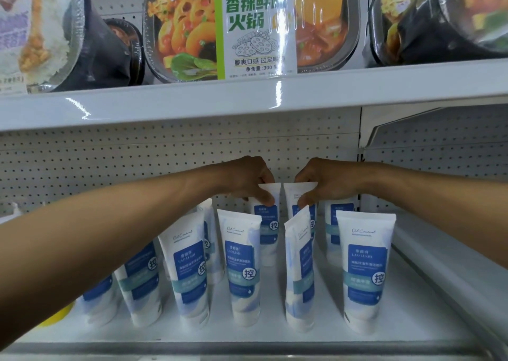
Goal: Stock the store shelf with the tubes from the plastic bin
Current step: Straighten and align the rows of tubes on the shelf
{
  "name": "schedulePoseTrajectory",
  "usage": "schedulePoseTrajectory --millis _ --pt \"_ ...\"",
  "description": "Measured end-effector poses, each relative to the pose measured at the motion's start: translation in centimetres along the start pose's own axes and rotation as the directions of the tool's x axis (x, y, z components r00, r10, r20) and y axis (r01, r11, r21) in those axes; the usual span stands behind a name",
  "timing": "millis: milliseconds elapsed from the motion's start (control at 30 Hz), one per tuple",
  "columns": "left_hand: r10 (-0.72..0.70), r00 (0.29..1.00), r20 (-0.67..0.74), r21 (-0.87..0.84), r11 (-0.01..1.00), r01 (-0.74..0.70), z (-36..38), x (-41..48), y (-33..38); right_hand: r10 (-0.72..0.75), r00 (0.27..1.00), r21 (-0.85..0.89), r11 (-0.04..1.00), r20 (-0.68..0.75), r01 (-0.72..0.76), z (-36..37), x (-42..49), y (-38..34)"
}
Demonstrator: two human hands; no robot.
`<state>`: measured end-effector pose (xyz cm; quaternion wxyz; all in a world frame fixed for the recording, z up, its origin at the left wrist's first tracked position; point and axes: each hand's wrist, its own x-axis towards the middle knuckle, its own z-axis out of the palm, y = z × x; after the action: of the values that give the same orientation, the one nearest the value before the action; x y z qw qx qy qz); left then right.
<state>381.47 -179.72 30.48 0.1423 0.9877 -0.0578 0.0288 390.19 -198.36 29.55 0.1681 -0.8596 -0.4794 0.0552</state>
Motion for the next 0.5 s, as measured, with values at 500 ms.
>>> schedulePoseTrajectory --millis 500 --pt "-0.067 0.993 0.093 0.101 0.993 0.058 -0.25 -0.16 0.4 -0.005 1.0 -0.042 0.999 -0.002 0.005 -0.11 -0.42 -0.06"
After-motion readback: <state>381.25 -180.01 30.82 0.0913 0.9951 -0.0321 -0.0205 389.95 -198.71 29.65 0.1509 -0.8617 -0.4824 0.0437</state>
